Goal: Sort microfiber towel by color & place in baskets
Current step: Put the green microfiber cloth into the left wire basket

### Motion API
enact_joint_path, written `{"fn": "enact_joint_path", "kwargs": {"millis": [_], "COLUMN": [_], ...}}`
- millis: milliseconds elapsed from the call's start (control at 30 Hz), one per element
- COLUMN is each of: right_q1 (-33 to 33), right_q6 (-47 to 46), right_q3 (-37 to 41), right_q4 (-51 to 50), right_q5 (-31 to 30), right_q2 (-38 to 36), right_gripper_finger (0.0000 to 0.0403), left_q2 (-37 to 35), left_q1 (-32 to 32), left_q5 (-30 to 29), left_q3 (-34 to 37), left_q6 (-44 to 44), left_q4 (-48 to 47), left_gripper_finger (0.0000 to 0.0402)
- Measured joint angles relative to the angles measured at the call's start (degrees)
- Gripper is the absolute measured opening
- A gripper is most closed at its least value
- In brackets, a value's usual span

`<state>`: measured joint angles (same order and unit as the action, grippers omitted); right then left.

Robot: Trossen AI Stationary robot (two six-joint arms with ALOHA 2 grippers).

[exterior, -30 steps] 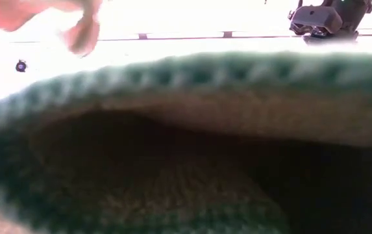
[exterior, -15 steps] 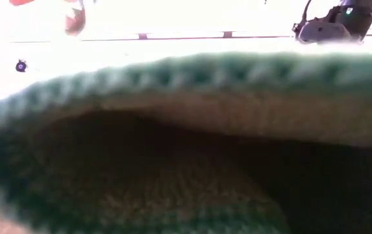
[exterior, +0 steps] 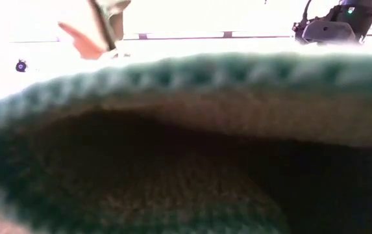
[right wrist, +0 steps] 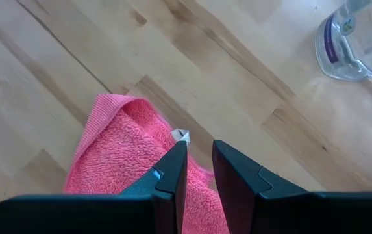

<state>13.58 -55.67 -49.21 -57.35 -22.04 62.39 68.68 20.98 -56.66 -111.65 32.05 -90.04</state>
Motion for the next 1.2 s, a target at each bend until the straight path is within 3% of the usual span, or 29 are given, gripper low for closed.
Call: {"fn": "enact_joint_path", "kwargs": {"millis": [167, 333, 467, 667, 1067, 1200], "right_q1": [0.0, 0.0, 0.0, 0.0, 0.0, 0.0], "right_q6": [0.2, 0.2, 0.2, 5.1, 9.1, 9.2], "right_q3": [-0.3, -1.3, -2.4, -3.9, -6.1, -6.6], "right_q4": [1.6, 4.2, 7.9, 13.8, 16.5, 16.3], "right_q5": [0.0, -0.1, -0.4, -0.5, -2.2, -2.1], "right_q2": [0.0, 0.0, 0.0, 0.0, 0.0, 0.0], "right_gripper_finger": [0.0068, 0.0068, 0.0068, 0.0068, 0.0068, 0.0068], "left_q2": [-3.0, -3.7, -3.6, -5.3, -12.2, -13.6], "left_q1": [-7.3, -10.4, -10.6, -10.6, -10.6, -10.6], "left_q5": [0.0, 0.2, -0.1, -6.0, -3.4, -2.2], "left_q3": [5.9, 10.2, 12.6, 15.1, 16.9, 21.1], "left_q6": [0.0, 0.1, -0.2, -0.6, -1.6, -4.0], "left_q4": [0.0, 0.4, 0.9, 0.9, 2.7, 6.9], "left_gripper_finger": [0.0002, 0.0002, 0.0002, 0.0002, 0.0002, 0.0002]}}
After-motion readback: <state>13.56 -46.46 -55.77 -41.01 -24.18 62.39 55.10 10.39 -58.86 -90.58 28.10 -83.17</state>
